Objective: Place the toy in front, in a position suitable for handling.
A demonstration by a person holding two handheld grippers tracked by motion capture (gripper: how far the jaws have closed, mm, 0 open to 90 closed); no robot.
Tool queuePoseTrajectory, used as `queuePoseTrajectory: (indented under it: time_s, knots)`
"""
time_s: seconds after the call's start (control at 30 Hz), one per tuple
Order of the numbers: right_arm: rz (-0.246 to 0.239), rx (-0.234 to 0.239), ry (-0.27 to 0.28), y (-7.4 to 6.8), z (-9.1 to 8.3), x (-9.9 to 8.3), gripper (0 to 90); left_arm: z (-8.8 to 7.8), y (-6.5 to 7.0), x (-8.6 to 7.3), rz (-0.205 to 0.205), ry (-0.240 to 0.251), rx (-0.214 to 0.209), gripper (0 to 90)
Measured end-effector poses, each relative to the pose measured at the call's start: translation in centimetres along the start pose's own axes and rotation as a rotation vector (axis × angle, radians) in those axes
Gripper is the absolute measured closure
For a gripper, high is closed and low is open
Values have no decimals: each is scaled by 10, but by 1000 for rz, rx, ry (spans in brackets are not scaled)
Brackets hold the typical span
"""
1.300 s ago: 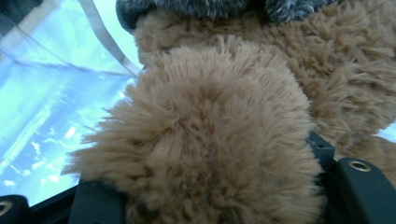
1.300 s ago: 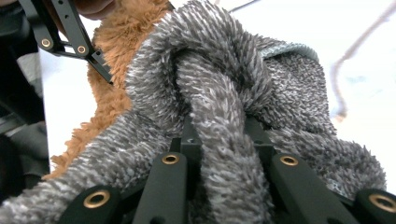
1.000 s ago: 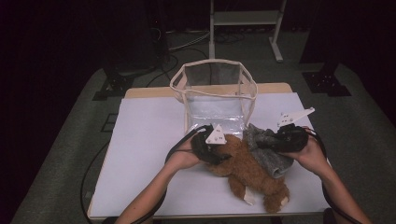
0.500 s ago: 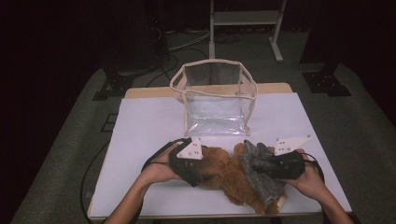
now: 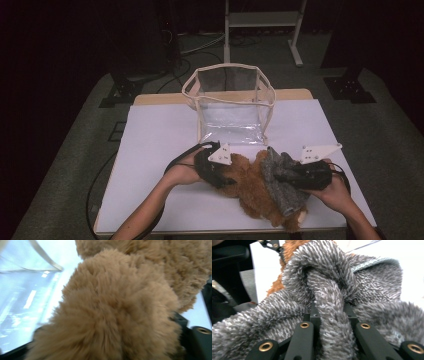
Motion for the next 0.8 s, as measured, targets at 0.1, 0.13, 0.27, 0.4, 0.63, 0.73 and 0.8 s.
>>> queuePoseTrajectory:
  time_s: [0.1, 0.13, 0.27, 0.4, 0.63, 0.73, 0.8]
  knots:
    - [-8, -18, -1, 10, -1, 14, 756, -8, -9, -2, -16, -15, 74, 346]
    - [-12, -20, -4, 13, -1, 19, 756, -12, -12, -4, -23, -25, 98, 346]
    - [-36, -28, -24, 30, 5, 50, 756, -30, -30, -21, -83, -36, 256, 346]
    - [-30, -4, -26, 49, 17, 77, 755, -34, -28, -43, -145, -4, 275, 340]
    - [-50, 78, -109, 41, 50, 82, 753, -46, 5, -70, -174, 77, 172, 276]
    - [-83, 118, -102, 22, 49, 75, 755, -57, 13, -76, -173, 117, 95, 190]
    - [-107, 137, -94, 8, 44, 70, 756, -64, 11, -78, -206, 143, 59, 110]
Point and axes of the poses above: each handheld gripper's, and its own axes: z roughly forward along the jaws, x roughly out of its top, y roughly to its right, the point moved 6 cm from there along z, roughly forward along the jaws, and after that the axes turned 12 degrees about -y, right-handed, at the moved point
